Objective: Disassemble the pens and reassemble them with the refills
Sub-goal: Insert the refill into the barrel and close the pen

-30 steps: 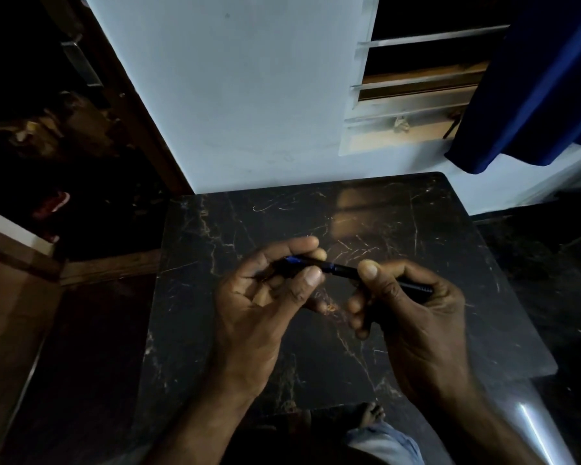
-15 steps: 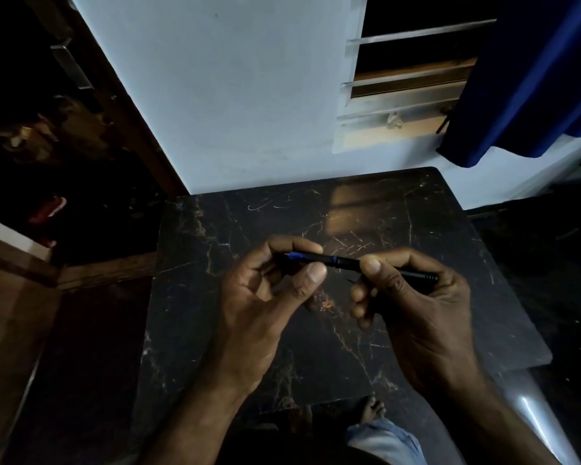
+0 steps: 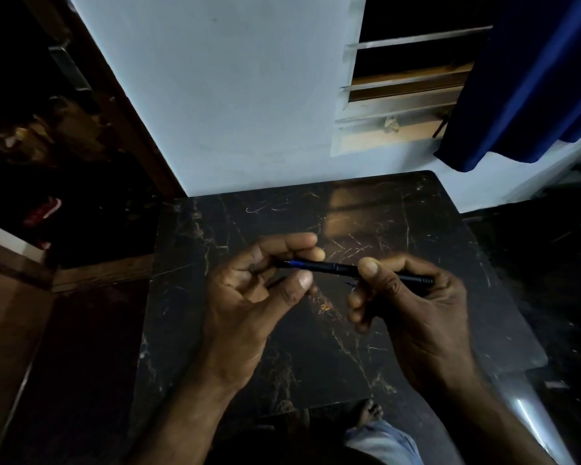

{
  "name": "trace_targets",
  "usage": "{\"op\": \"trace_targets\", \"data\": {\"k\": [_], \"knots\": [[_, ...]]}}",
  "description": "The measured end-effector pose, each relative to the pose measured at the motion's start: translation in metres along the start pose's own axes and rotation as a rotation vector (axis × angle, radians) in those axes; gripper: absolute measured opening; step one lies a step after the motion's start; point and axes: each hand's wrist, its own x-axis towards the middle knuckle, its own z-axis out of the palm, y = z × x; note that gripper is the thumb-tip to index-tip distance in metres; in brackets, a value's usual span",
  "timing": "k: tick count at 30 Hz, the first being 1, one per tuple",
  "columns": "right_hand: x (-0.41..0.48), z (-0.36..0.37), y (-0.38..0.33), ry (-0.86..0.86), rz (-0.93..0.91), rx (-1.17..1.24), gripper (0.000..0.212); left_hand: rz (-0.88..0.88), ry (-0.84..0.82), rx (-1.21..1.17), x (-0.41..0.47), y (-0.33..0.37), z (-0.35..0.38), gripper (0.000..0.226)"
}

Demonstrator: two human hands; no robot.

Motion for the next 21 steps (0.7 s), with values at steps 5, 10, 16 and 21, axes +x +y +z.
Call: {"op": "trace_targets", "data": {"k": [5,10,16,21], "knots": [[0.000,0.006,0.001,-0.034,-0.015,0.011,0.019,-0.119,0.030,-0.029,0.004,0.006,0.002,0.024],[0.005,0.009,0.001,-0.032,-0.035,-0.003,0.010,-0.142,-0.024,0.110,0.006,0.004,0.000,0.014],[0.010,0.010,0.002,-0.027,-0.027,-0.008,0.019,0.011,-0.101,0.104,0.010,0.006,-0.015,0.018],[0.013,0.016,0.003,-0.068,-0.049,0.020,0.010,-0.186,-0.076,0.087,0.017,0.010,-0.015,0.025]]}}
